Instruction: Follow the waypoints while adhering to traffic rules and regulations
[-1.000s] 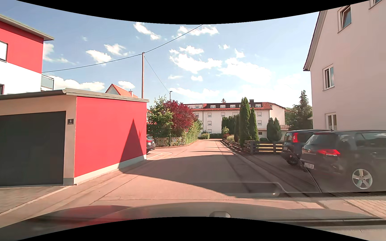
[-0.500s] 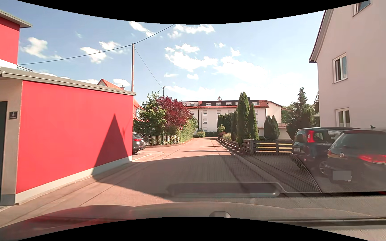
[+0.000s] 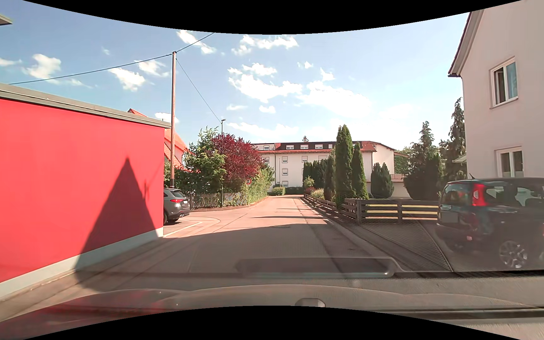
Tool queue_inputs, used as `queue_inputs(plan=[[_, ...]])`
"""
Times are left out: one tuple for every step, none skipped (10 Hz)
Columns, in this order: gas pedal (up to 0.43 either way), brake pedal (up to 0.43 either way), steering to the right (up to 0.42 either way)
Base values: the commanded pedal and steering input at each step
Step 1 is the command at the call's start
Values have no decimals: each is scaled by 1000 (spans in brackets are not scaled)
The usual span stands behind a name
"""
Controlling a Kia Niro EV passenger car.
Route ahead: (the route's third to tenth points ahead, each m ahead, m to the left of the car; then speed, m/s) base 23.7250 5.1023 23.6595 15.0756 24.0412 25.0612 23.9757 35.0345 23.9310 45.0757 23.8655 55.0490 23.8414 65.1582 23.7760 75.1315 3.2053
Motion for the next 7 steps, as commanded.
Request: queue_inputs(plan=[[0,0,34],[0,0,34],[0,0,31],[0,0,30],[0,0,28],[0,0,27],[0,0,26]])
